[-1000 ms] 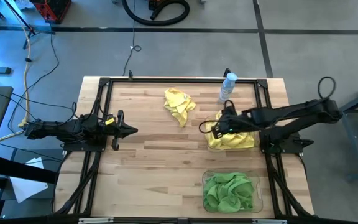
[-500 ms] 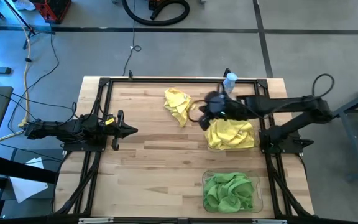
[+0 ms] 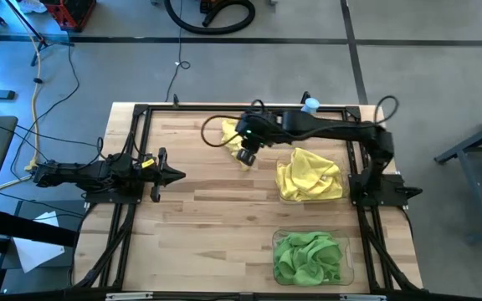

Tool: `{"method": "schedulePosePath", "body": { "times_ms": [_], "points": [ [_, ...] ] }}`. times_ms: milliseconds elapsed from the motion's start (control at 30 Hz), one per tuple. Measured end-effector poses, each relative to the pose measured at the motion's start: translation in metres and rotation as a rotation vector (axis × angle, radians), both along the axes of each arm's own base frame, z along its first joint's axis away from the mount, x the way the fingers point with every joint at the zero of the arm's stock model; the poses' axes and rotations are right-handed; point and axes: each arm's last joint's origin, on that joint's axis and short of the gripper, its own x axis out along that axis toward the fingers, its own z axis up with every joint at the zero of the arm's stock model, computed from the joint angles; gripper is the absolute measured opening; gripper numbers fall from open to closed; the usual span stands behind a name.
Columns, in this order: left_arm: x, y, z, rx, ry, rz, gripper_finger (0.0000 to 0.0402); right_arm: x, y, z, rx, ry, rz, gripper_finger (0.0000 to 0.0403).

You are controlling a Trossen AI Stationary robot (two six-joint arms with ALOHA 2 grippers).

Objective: Sort microfiber towel by color & place in baskets
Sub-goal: Put the yellow microfiber towel into the top transparent bin

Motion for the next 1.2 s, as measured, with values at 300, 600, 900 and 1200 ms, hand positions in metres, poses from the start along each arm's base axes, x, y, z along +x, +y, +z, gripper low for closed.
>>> {"method": "schedulePosePath", "body": {
  "times_ms": [300,600,900,1200],
  "points": [
    [0.000,0.000,0.000,0.000,0.000,0.000,0.0001,0.028,-0.036,-0.059,0.077,0.164,-0.088,0.0279],
    [0.000,0.000,0.000,0.000,0.000,0.000,0.0001,0.049,-0.076,-0.132,0.195,0.255,-0.116,0.0350],
    [0.000,0.000,0.000,0.000,0.000,0.000,0.0001,0.061,-0.092,-0.187,0.231,0.297,-0.166,0.0350],
    [0.000,0.000,0.000,0.000,0.000,0.000,0.0001,0.062,-0.082,-0.204,0.277,0.367,-0.164,0.0254]
  ]
}}
